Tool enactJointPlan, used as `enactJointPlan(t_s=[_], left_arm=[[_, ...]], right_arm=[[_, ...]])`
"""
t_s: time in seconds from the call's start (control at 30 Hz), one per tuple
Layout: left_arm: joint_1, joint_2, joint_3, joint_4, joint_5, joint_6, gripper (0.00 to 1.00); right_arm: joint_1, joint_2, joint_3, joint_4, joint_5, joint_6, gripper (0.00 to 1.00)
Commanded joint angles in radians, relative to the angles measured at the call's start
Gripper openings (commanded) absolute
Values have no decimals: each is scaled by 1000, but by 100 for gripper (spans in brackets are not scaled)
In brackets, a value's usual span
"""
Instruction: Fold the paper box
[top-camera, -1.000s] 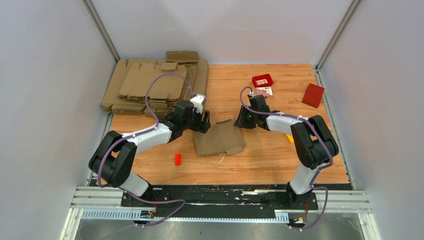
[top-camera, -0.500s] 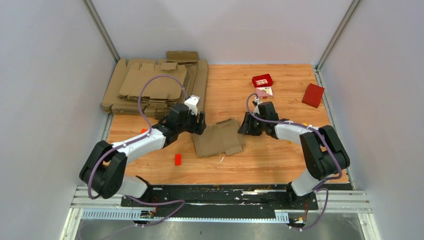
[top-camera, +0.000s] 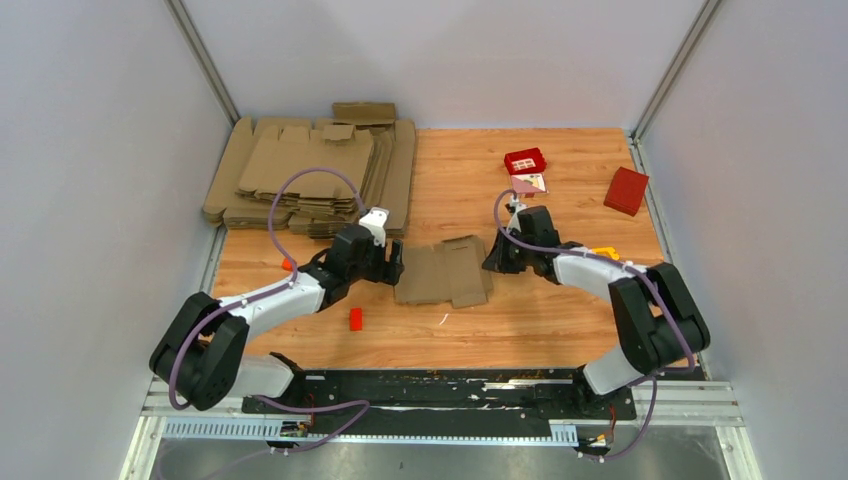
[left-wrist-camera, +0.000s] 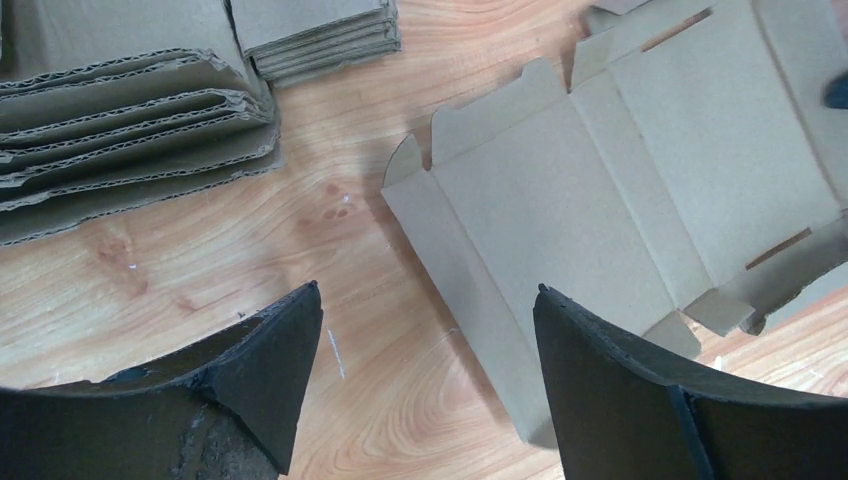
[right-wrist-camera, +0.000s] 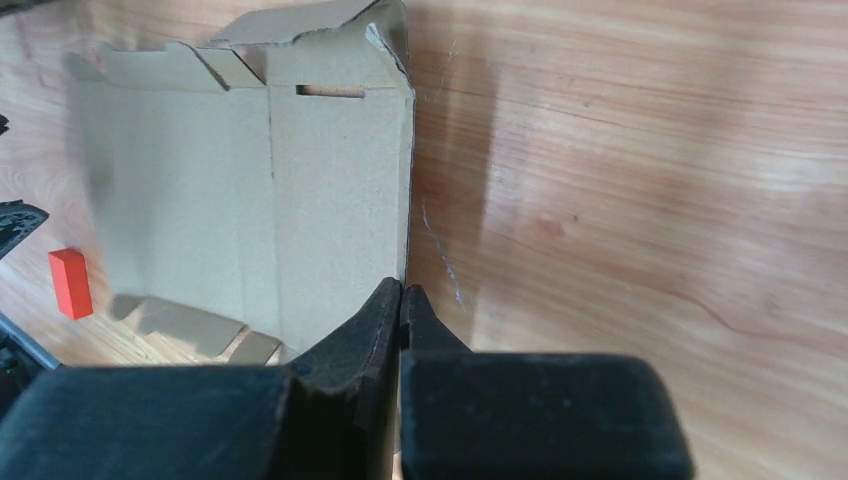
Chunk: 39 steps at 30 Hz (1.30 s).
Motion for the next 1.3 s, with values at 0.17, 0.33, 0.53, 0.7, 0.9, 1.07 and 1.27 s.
enactJointPlan(t_s=[0.17, 0.33, 0.53, 0.7, 0.9, 1.07, 1.27], left_arm=[[47, 71, -37, 210, 248, -100, 81], [62, 176, 0, 213, 320, -135, 77], [72, 239, 6, 285, 421, -158, 74], [72, 255, -27, 478, 570, -215, 54], [72, 210, -49, 538, 610, -212, 25], [72, 113, -64, 462, 542, -139, 13], [50, -48, -111, 433, 481, -59, 11]], right_arm=[[3, -151, -62, 60, 121, -2, 0], [3, -87, -25, 23, 104, 1, 0], [5, -53, -12, 8, 109, 1, 0], [7, -38, -13, 30, 67, 1, 0], [17, -59, -28, 79, 26, -2, 0], [17, -123, -62, 103, 44, -3, 2], [21, -215, -125, 184, 19, -10, 17]])
